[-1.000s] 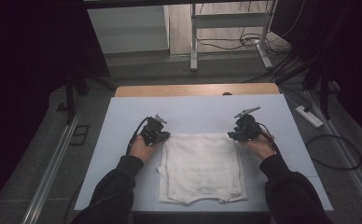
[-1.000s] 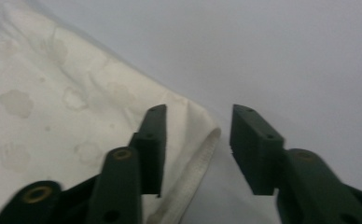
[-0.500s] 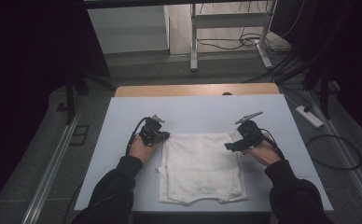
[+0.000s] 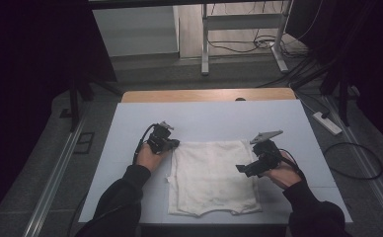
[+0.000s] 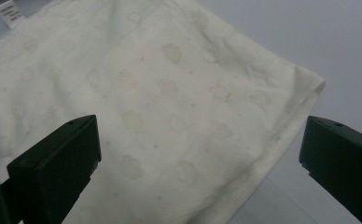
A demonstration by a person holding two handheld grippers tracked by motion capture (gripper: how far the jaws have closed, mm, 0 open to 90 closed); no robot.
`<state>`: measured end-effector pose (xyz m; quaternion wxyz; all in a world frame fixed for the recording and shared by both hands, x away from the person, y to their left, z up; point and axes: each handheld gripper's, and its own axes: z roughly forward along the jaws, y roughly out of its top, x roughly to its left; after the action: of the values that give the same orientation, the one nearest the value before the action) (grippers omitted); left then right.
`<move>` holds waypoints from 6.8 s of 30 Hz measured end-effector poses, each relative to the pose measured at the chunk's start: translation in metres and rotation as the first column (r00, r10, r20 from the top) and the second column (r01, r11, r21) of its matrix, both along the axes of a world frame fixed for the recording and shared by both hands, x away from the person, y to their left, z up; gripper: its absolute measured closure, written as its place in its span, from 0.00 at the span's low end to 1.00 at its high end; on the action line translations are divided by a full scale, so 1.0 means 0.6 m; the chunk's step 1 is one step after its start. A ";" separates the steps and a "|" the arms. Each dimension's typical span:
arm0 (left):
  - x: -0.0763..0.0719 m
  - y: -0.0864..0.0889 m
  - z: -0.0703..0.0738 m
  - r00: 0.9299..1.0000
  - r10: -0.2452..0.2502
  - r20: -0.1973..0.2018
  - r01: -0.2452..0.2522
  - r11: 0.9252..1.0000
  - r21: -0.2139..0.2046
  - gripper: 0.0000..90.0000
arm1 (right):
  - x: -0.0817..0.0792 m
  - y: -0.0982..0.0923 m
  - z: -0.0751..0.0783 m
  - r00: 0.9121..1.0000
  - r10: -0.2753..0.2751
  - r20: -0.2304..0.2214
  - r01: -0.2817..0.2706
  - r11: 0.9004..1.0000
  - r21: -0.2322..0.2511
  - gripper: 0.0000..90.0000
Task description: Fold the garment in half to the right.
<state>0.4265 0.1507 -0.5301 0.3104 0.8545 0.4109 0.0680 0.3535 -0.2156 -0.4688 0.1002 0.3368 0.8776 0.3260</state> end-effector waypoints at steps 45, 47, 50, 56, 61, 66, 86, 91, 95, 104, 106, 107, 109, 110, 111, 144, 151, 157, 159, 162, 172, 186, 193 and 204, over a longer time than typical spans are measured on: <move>0.002 0.002 0.001 1.000 -0.003 -0.014 0.003 1.000 -0.007 0.97 | -0.120 0.230 -0.029 0.950 0.303 -0.074 -0.310 0.944 -0.109 0.00; 0.002 0.002 0.000 1.000 -0.002 -0.015 0.002 1.000 -0.008 0.97 | -0.122 0.236 -0.031 0.947 0.312 -0.078 -0.319 0.942 -0.105 0.00; 0.002 0.002 0.000 1.000 -0.003 -0.016 0.002 1.000 -0.008 0.97 | -0.125 0.247 -0.034 0.943 0.321 -0.088 -0.329 0.939 -0.101 0.00; 0.003 0.003 0.000 1.000 -0.002 -0.019 0.002 1.000 -0.011 0.97 | -0.137 0.273 -0.043 0.925 0.366 -0.103 -0.378 0.915 -0.143 0.00; 0.003 0.003 0.000 1.000 -0.003 -0.019 0.003 1.000 -0.011 0.97 | -0.142 0.298 -0.047 0.913 0.395 -0.105 -0.407 0.902 -0.144 0.00; 0.003 0.003 0.000 1.000 -0.003 -0.021 0.002 1.000 -0.013 0.97 | -0.148 0.321 -0.057 0.897 0.427 -0.114 -0.440 0.887 -0.142 0.00; 0.003 0.003 0.001 1.000 -0.001 -0.025 0.001 1.000 -0.013 0.97 | -0.180 0.376 -0.088 0.834 0.550 -0.038 -0.547 0.816 -0.190 0.32; 0.004 0.003 0.001 1.000 0.000 -0.027 0.000 1.000 -0.012 0.97 | -0.185 0.376 -0.086 0.805 0.591 -0.059 -0.591 0.788 -0.173 0.55; 0.003 0.002 0.001 1.000 0.002 -0.028 -0.002 1.000 -0.012 0.97 | -0.187 0.374 -0.083 0.794 0.604 -0.068 -0.605 0.776 -0.176 0.75; 0.003 0.001 0.002 0.999 0.012 -0.030 -0.012 1.000 -0.010 0.97 | -0.177 0.370 -0.083 0.810 0.583 -0.067 -0.585 0.793 -0.170 0.96; 0.003 0.002 0.002 0.999 0.015 -0.033 -0.016 1.000 -0.012 0.98 | -0.171 0.368 -0.083 0.815 0.573 -0.092 -0.580 0.803 -0.139 0.96; 0.003 0.002 0.002 0.999 0.017 -0.033 -0.017 1.000 -0.015 0.98 | -0.168 0.366 -0.082 0.814 0.571 -0.104 -0.581 0.805 -0.122 0.96; 0.002 0.001 0.003 0.999 0.024 -0.028 -0.024 1.000 -0.015 0.98 | -0.165 0.363 -0.079 0.817 0.567 -0.106 -0.575 0.813 -0.090 0.96; 0.002 0.001 0.004 0.999 0.025 -0.023 -0.026 1.000 -0.014 0.98 | -0.165 0.361 -0.073 0.817 0.567 -0.105 -0.576 0.814 -0.081 0.96; 0.001 0.001 0.006 0.999 0.026 -0.020 -0.027 1.000 -0.016 0.98 | -0.164 0.359 -0.069 0.816 0.570 -0.094 -0.577 0.814 -0.068 0.96; 0.002 -0.092 0.071 0.993 -0.034 0.109 0.043 0.995 -0.086 0.98 | -0.160 0.201 0.008 0.876 0.477 -0.071 -0.472 0.878 0.079 0.96; 0.010 -0.135 0.072 0.991 -0.074 0.112 0.084 0.993 -0.085 0.98 | -0.159 0.161 0.011 0.890 0.447 -0.085 -0.441 0.894 0.080 0.96; 0.015 -0.171 0.070 0.988 -0.105 0.116 0.115 0.990 -0.083 0.98 | -0.162 0.128 0.012 0.903 0.418 -0.097 -0.411 0.908 0.079 0.96; 0.016 -0.182 0.070 0.987 -0.113 0.118 0.123 0.989 -0.079 0.98 | -0.162 0.114 0.012 0.908 0.405 -0.102 -0.398 0.913 0.083 0.96; 0.018 -0.198 0.070 0.985 -0.120 0.123 0.131 0.988 -0.084 0.98 | -0.163 0.096 0.013 0.915 0.388 -0.106 -0.381 0.921 0.085 0.96; 0.023 -0.246 0.078 0.978 -0.147 0.145 0.162 0.982 -0.095 0.98 | -0.166 0.037 0.016 0.938 0.332 -0.097 -0.326 0.942 0.075 0.96; 0.029 -0.317 0.075 0.968 -0.197 0.153 0.213 0.973 -0.094 0.98 | -0.172 -0.024 0.011 0.957 0.272 -0.099 -0.268 0.962 0.052 0.96; 0.029 -0.353 0.070 0.966 -0.214 0.145 0.230 0.968 -0.102 0.98 | -0.175 -0.039 0.003 0.960 0.255 -0.116 -0.255 0.967 0.017 0.95; 0.031 -0.366 0.064 0.962 -0.215 0.171 0.240 0.961 -0.138 0.74 | -0.173 -0.053 0.003 0.973 0.210 -0.094 -0.212 0.977 -0.008 0.76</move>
<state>0.4448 -0.0690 -0.4919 0.4136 0.8611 0.2886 0.0650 0.2496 -0.2476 -0.4669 0.0271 0.2555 0.9150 0.3110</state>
